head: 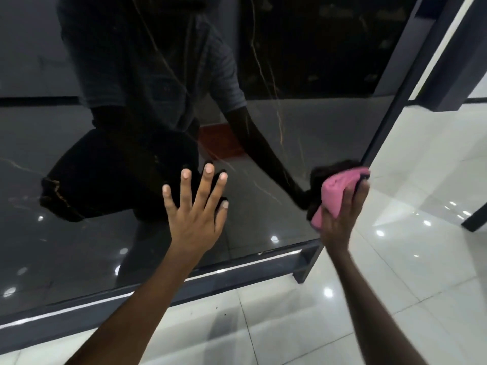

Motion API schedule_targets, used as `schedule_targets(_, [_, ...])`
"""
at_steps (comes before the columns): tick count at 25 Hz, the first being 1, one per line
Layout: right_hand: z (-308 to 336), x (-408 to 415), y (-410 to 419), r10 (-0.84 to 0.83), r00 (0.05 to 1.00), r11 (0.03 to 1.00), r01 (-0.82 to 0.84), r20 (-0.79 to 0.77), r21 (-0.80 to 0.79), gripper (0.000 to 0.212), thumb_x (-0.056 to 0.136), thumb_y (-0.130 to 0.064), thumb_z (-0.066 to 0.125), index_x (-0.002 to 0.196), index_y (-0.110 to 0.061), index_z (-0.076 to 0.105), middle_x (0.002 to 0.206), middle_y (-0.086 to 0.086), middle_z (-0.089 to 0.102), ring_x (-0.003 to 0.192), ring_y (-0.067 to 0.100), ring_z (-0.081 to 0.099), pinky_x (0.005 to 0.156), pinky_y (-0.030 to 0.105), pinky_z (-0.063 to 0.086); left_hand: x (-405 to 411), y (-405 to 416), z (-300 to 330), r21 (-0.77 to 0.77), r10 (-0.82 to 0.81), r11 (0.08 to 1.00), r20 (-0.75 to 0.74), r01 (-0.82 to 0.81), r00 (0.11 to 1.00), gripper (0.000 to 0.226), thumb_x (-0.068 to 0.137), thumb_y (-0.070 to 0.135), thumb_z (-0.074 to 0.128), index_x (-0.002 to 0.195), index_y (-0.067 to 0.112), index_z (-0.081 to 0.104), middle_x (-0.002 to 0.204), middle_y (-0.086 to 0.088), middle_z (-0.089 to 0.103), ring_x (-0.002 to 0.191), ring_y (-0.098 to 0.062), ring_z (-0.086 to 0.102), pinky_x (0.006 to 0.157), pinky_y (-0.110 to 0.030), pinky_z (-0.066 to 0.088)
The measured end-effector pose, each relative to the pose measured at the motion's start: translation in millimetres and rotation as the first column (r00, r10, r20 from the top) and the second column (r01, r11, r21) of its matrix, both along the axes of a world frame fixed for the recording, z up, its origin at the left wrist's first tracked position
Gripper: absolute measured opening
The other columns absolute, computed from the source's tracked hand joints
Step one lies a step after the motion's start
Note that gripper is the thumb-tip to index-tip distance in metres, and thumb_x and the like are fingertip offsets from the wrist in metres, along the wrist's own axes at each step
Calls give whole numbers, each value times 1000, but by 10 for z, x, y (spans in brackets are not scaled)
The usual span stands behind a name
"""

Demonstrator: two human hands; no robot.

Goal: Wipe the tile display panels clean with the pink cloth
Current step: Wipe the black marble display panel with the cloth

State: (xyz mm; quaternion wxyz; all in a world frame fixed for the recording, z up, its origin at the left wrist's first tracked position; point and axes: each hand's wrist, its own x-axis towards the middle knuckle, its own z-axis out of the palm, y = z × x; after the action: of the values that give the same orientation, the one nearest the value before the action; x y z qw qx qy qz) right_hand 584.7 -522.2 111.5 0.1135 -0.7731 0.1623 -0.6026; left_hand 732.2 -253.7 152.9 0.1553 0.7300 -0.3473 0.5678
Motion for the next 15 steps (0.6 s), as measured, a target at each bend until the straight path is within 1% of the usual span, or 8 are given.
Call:
schedule_targets(2, [-726, 136, 541, 5, 999, 966, 8, -52, 257, 85, 89, -21, 46, 155, -34, -5, 163, -6, -13, 150, 30, -2, 120, 43, 6, 96, -67, -62, 3, 61, 998, 70, -61, 996, 68, 98, 42, 34, 156, 21, 6, 164, 2, -6, 149, -33, -8, 117, -55, -8])
schedule_targets(3, [-1030, 168, 855, 30, 992, 965, 3, -121, 262, 83, 92, -26, 45, 154, -34, -9, 162, -4, -16, 149, 33, -1, 120, 50, 11, 121, -76, -69, 4, 74, 997, 83, -74, 994, 69, 97, 42, 35, 156, 20, 7, 164, 3, -6, 149, -34, -8, 117, -56, -7])
schedule_targets(5, [-1287, 169, 1198, 117, 950, 992, -99, -290, 74, 78, 97, -31, 44, 155, -30, -8, 162, 4, -16, 147, 39, -1, 110, 67, 23, 114, -67, -49, 19, 84, 996, 98, -86, 992, 69, 96, 42, 36, 156, 20, 7, 164, 4, -4, 149, -34, -7, 117, -56, -6])
schedule_targets(6, [-1202, 169, 1165, 132, 930, 988, -153, -344, -35, 78, 97, -28, 47, 156, -29, -5, 163, 6, -14, 148, 39, -3, 107, 70, 24, 84, -48, -40, 24, 79, 996, 81, -81, 994, 69, 97, 42, 36, 156, 21, 8, 164, 5, -4, 149, -33, -7, 117, -55, -6])
schedule_targets(8, [-471, 106, 833, 121, 953, 970, -173, -276, -172, 81, 93, -24, 51, 156, -29, 2, 163, 1, -11, 150, 30, -7, 112, 65, 17, -52, 10, 30, 2, 5, 1000, -18, -5, 1000, 64, 99, 40, 35, 156, 25, 8, 163, 8, -2, 150, -27, -6, 118, -52, -5])
schedule_targets(11, [1086, -17, 84, 68, 998, 985, -70, -17, -155, 73, 95, -26, 48, 155, -36, 6, 163, -7, -8, 150, 23, -2, 121, 44, 9, -220, 135, 436, -123, -170, 980, -114, 156, 979, 60, 101, 35, 34, 155, 32, 10, 163, 9, 0, 151, -18, 0, 119, -46, -4])
schedule_targets(13, [2091, -62, -358, 18, 997, 979, -3, 75, -204, 82, 90, -17, 55, 154, -38, 8, 161, 14, 6, 148, 35, 9, 120, 47, 17, -124, 159, 860, -178, -156, 975, -102, 137, 982, 61, 99, 33, 36, 155, 30, 12, 163, 9, -1, 150, -18, -2, 118, -45, -7])
schedule_targets(15, [2542, 25, -365, 33, 979, 982, 5, 200, -187, 78, 88, -12, 57, 154, -29, 21, 153, 30, 21, 144, 45, 19, 117, 51, 25, 35, 110, 1117, -179, -36, 984, -69, 23, 997, 58, 101, 37, 32, 156, 26, 13, 164, 6, -1, 150, -23, -7, 117, -51, -7])
